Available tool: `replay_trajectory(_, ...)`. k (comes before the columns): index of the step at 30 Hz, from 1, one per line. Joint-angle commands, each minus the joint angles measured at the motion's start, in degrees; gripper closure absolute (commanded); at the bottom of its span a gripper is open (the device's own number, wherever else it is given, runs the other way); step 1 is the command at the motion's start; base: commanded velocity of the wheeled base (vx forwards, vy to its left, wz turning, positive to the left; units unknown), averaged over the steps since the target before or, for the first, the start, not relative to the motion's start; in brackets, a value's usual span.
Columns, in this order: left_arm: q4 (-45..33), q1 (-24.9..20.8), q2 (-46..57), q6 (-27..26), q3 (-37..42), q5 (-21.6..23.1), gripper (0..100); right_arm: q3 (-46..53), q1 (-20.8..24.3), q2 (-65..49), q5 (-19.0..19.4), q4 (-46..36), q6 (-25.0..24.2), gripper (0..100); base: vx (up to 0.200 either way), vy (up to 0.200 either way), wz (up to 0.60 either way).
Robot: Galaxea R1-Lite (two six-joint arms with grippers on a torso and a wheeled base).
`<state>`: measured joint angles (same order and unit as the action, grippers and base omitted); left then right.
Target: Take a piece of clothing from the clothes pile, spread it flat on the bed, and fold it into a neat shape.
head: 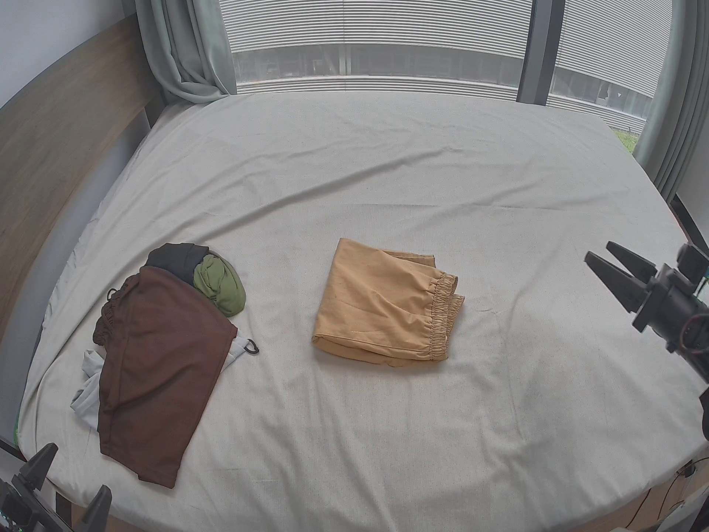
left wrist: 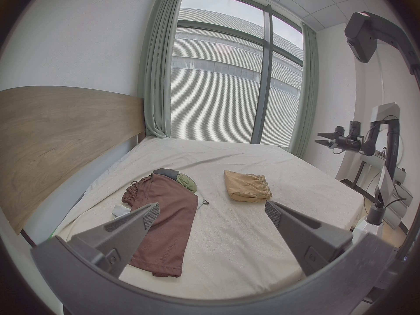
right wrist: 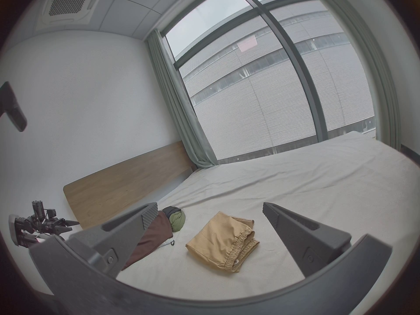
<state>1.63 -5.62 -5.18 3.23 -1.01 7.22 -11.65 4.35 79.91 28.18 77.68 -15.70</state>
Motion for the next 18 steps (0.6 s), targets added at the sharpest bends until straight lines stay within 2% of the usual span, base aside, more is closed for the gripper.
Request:
replay_trajectory(1,0.0,0.0,-0.1,0.0,0.1,0.0,0,9.5,-1.5,-16.0,0.1,-1.5,0.4,0,0.000,0.000,0.00)
replay_trajectory(3,0.0,0.0,-0.1,0.0,0.1,0.0,0,10.7,-1.5,-18.7,0.1,-2.8,0.4,0,0.000,0.000,0.00)
replay_trajectory(8,0.0,0.0,-0.1,0.0,0.1,0.0,0,11.4,-1.0,-32.9,0.1,-15.4,0.3,0,0.000,0.000,0.00)
replay_trajectory(13,0.0,0.0,-0.1,0.0,0.1,0.0,0,10.1,-1.1,-51.9,0.3,-36.3,0.3,0,0.000,0.000,0.00)
replay_trajectory(16,0.0,0.0,-0.1,0.0,0.1,0.0,0,7.5,-1.0,-60.7,0.3,-47.8,0.3,0,0.000,0.000,0.00)
replay_trajectory(17,0.0,0.0,-0.1,0.0,0.1,0.0,0,7.3,-1.0,-61.5,0.3,-49.0,0.3,0,0.000,0.000,0.00)
replay_trajectory(18,0.0,0.0,-0.1,0.0,0.1,0.0,0,5.9,-0.9,-65.7,0.5,-54.7,0.3,0,0.000,0.000,0.00)
